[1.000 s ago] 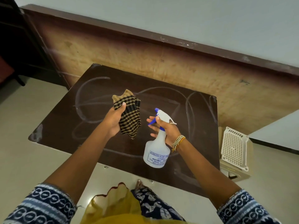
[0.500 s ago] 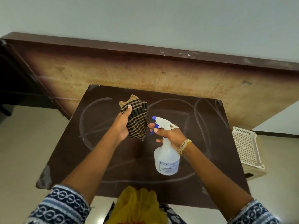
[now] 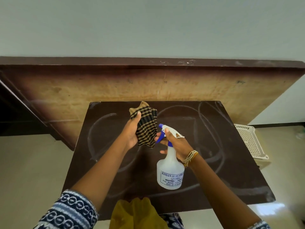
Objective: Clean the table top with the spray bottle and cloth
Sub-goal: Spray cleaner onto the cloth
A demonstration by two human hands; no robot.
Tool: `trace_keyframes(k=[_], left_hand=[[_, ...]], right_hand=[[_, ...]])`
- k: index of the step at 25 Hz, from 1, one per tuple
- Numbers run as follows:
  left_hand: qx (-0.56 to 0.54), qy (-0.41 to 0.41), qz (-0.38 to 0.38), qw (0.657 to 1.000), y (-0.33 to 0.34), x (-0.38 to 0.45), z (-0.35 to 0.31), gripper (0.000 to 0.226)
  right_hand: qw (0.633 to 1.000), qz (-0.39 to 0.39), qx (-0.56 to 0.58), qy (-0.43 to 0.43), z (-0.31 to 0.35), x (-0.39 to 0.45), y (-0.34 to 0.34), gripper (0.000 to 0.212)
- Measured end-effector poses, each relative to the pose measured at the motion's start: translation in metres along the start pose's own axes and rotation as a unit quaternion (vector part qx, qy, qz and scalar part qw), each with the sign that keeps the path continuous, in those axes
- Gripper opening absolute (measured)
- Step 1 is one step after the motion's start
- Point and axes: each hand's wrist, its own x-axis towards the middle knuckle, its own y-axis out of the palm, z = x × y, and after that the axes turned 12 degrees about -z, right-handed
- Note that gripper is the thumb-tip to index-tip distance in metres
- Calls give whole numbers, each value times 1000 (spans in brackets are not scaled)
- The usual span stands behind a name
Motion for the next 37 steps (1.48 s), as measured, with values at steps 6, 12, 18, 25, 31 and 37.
trace_keyframes(k=[6, 12, 18, 25, 31, 37], left_hand=[[-3, -4, 23, 1000, -6, -2, -5, 42], [0, 3, 25, 1000, -8, -1, -8, 45], [3, 2, 40, 999, -6, -3, -4, 46], [9, 10, 37, 999, -3, -2, -5, 45], [8, 10, 37, 999, 0, 0, -5, 40], [12, 11, 30, 999, 5, 8, -5, 43]], right_hand=[[994, -30, -92, -45, 8, -9, 11, 39], [985, -81, -129, -79, 2, -19, 11, 29], [990, -59, -104, -69, -2, -20, 5, 35], [980, -118, -129, -98, 2, -27, 4, 29], [985, -73, -130, -91, 7, -23, -1, 27], [978, -96, -153, -102, 11, -21, -2, 26]])
